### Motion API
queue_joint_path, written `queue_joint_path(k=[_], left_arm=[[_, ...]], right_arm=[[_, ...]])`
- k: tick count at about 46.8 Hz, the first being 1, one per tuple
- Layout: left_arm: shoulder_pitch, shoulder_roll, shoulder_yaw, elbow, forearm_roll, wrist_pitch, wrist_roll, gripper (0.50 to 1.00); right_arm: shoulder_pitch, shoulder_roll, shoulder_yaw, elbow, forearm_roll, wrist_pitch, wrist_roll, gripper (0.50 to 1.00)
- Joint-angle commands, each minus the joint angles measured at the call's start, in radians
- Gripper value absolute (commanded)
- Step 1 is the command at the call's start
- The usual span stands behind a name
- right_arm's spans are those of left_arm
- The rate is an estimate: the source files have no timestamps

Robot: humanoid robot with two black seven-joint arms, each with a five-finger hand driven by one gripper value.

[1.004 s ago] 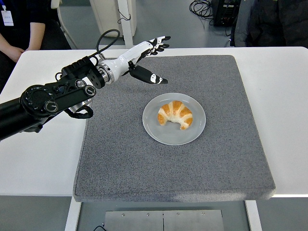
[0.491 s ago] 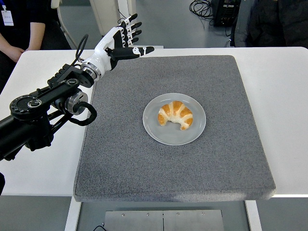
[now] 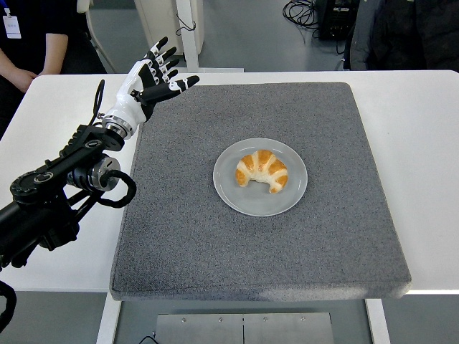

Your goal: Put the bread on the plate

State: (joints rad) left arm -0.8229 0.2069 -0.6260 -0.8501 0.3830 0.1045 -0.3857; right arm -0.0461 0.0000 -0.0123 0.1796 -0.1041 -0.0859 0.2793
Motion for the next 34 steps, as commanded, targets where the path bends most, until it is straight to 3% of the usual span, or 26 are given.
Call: queue_joint_path(k=[1, 11, 34], left_arm=[[0.002, -0.03, -0.001, 0.052, -0.038, 0.0, -0.031, 0.975], [0.007, -0.043, 0.0, 0.072, -0.196, -0.002, -0.036, 0.975], [0.079, -0.047, -0.001, 0.072, -0.2, -0.002, -0.093, 0.975]], right_arm=[[0.0, 0.0, 0.0, 0.0, 0.001, 0.0, 0.0, 1.0], [0.0, 0.0, 0.0, 0.0, 0.001, 0.0, 0.0, 1.0], [0.0, 0.0, 0.002, 0.0, 0.001, 0.0, 0.0, 1.0]])
